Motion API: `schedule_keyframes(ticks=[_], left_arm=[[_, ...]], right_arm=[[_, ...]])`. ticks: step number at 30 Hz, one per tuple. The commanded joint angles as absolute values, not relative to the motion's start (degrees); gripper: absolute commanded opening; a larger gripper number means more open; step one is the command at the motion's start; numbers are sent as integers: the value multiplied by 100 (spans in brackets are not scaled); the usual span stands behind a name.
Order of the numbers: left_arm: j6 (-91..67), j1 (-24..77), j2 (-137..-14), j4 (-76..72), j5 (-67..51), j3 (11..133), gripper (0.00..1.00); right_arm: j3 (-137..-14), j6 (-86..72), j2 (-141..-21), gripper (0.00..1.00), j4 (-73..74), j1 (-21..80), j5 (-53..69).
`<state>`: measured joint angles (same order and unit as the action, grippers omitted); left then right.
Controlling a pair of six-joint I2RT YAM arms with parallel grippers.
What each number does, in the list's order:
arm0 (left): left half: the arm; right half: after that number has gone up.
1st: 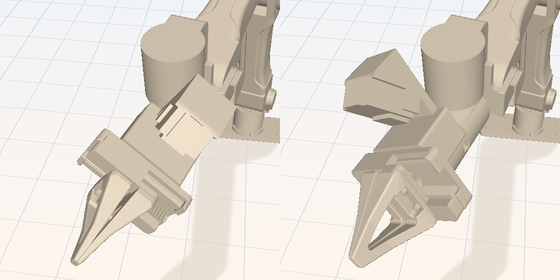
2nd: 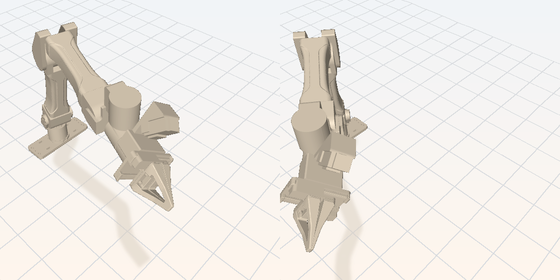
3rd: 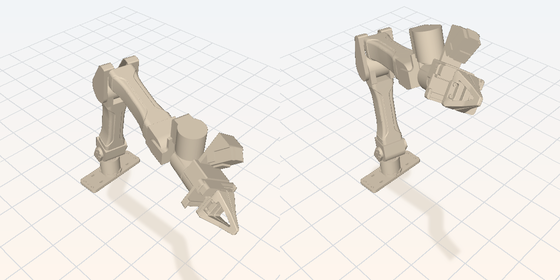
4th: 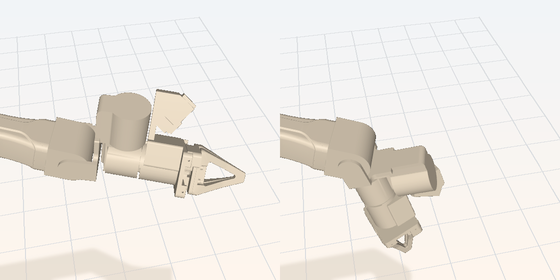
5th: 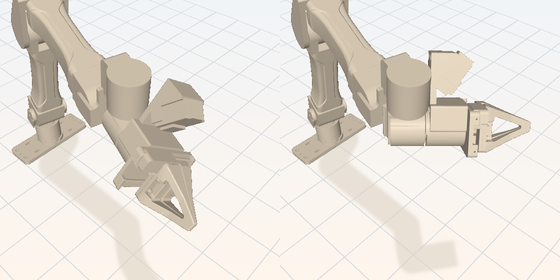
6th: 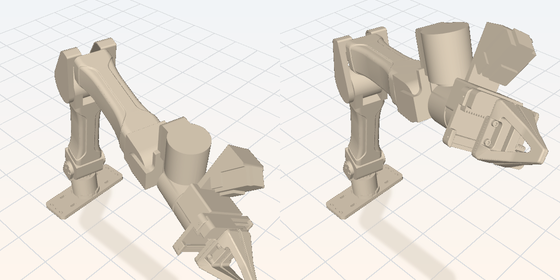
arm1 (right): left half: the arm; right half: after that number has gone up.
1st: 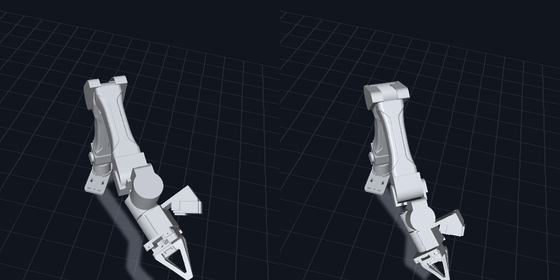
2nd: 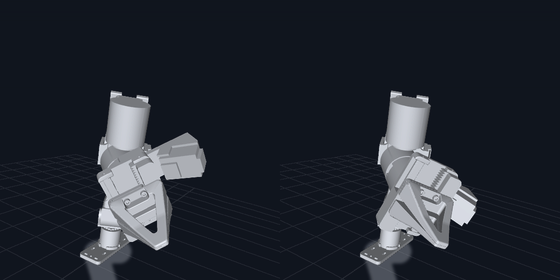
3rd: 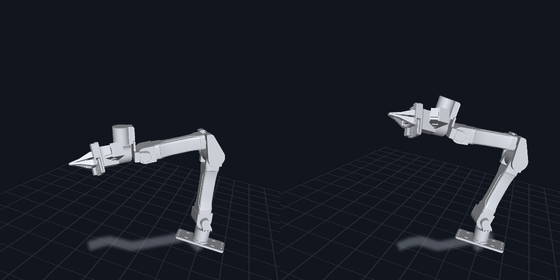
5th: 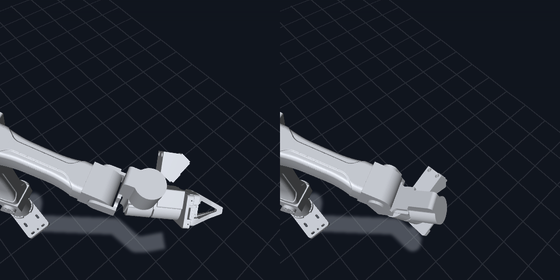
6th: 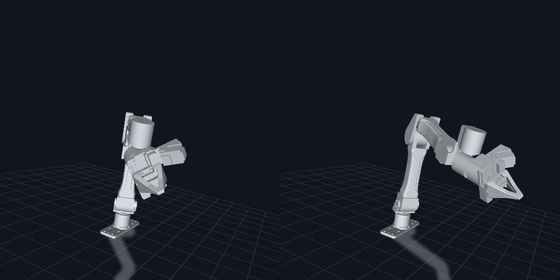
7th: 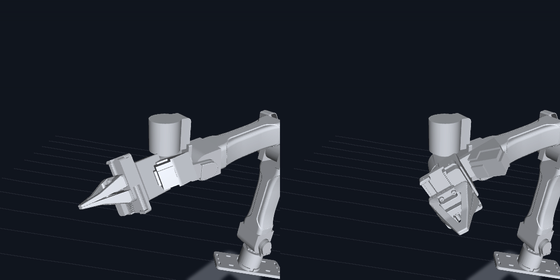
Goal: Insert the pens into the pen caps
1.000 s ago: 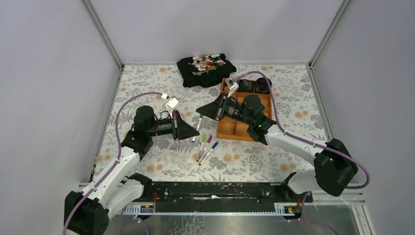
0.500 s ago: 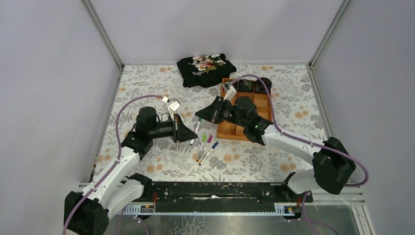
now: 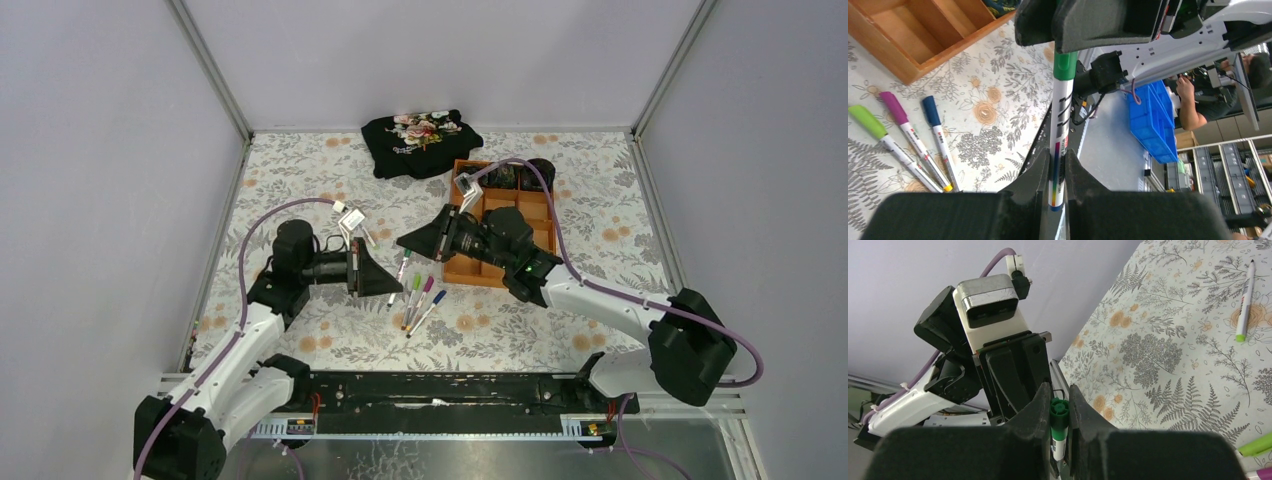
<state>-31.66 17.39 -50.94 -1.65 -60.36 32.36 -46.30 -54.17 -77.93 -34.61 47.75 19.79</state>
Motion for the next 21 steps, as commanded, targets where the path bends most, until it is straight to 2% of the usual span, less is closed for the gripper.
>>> schedule_keyframes(ticks=[1, 3, 6, 7, 8, 13, 17, 21], left_arm=[[-2615, 1501, -4811, -1408, -4375, 3655, 0], [-2274, 1573, -4751, -702, -3975, 3654, 0], [-2088, 1878, -4733, 57, -3374, 3565, 0], [-2103, 2032, -4735, 227, -3143, 3523, 0], [-2161, 2250, -4737, 405, -2891, 3478, 0], [-2577, 2941, -4899, 1036, -1707, 3216, 0], [-3039, 3099, -5531, 1348, -1068, 3032, 0], [-3216, 3265, -6150, 1362, -785, 2928, 0]], right_arm=[[-4348, -4970, -7593, 0, -1229, 5785, 3920], [-4636, -4637, -7341, 2, -734, 5783, 3187], [-5158, -4116, -7029, 31, -31, 5776, 2105], [-5358, -3962, -6928, 47, 193, 5776, 1716], [-5502, -3831, -6797, 56, 398, 5777, 1364], [-5933, -3392, -6351, 83, 1298, 5726, -303], [-5695, -3415, -6093, 87, 1440, 5562, -785], [-5193, -3726, -5872, 88, 1423, 5178, -608]])
